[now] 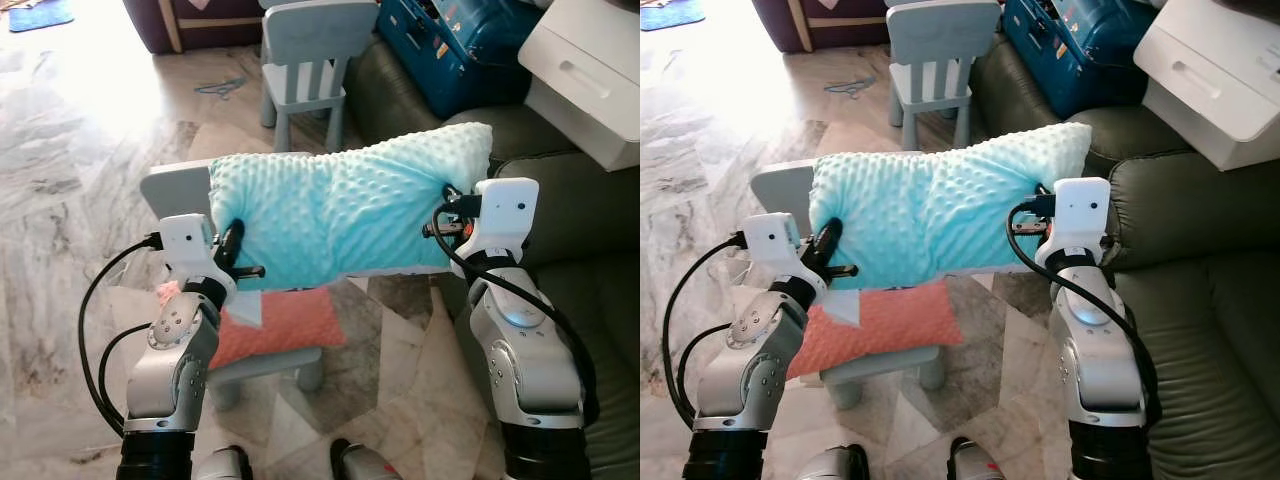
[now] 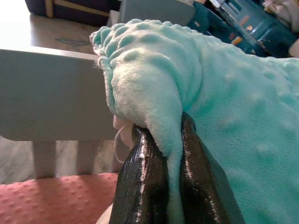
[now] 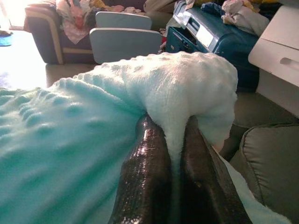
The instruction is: Move the pillow to the sofa
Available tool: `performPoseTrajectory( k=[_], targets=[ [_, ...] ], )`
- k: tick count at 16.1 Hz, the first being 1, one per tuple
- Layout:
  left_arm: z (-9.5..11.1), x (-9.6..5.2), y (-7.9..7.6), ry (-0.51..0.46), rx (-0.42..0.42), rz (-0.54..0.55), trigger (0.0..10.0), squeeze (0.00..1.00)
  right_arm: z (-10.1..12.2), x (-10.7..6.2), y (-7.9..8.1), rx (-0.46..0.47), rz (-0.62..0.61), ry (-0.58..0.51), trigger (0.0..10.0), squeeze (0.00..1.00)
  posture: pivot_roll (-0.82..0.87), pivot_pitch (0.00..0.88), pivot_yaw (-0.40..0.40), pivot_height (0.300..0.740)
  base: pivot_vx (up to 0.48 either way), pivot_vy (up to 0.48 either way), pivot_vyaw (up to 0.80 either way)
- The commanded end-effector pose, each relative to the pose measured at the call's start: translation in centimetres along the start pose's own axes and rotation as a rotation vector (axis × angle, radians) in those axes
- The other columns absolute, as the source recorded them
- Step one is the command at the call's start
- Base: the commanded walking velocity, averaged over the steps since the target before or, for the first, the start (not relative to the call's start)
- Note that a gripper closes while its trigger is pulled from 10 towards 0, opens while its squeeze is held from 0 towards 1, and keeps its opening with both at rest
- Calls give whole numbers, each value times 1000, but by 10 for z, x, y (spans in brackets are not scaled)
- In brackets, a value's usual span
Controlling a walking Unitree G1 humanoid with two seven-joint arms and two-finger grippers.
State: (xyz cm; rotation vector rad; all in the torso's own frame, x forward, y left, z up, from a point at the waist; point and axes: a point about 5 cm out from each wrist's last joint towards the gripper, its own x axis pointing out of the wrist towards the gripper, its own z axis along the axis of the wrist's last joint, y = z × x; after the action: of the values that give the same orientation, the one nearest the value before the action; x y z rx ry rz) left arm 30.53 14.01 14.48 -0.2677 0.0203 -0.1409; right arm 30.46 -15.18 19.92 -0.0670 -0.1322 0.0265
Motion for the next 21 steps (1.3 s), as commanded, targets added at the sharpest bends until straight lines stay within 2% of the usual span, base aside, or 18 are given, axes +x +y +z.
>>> performPoseTrajectory(
  k=[1,7,12,21],
  targets=[
    [-1,-1,-4,9,-3,-23,10000,0,13,-1,-3,1,-9,-51,10000,0,-114,223,-61,740,0,0,-775],
    [-3,-1,-6,12,-7,-25,10000,0,13,-2,-6,-6,-9,-47,10000,0,-123,232,-68,740,0,0,-775],
    [-4,0,-8,8,21,-23,10000,0,15,-3,-6,-11,-4,-55,10000,0,-124,232,-71,740,0,0,-755],
    [-6,0,-7,17,10,-21,10000,0,15,-1,-3,-32,13,-63,10000,0,-118,222,-74,740,0,0,0]
  ],
)
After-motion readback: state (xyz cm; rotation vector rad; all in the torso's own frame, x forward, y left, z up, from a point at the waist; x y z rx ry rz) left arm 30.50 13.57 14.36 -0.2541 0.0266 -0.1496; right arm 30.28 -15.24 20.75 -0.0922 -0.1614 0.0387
